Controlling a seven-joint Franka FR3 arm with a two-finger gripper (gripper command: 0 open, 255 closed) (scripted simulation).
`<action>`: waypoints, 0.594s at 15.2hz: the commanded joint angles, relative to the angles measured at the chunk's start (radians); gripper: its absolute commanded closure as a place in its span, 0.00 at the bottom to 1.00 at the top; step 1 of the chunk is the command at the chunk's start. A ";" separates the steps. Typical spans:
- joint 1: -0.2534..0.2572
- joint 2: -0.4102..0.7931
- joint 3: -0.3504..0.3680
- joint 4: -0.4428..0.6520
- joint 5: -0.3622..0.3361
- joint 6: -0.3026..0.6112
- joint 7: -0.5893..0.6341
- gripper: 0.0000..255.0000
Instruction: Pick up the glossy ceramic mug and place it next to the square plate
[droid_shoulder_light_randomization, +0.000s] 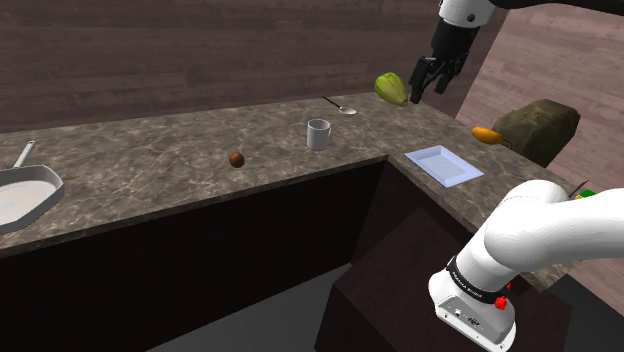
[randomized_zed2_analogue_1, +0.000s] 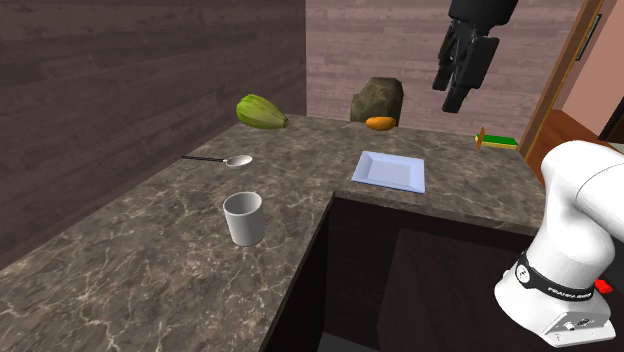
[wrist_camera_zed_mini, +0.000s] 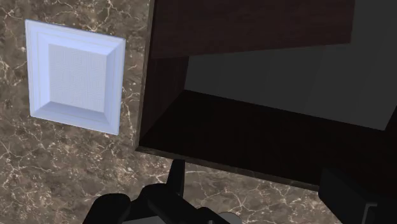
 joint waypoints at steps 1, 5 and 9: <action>0.000 0.000 0.000 0.000 0.000 0.000 0.000 0.00; 0.005 0.116 -0.011 -0.006 0.000 0.120 -0.001 0.00; 0.010 0.246 -0.021 0.010 0.002 0.232 -0.004 0.00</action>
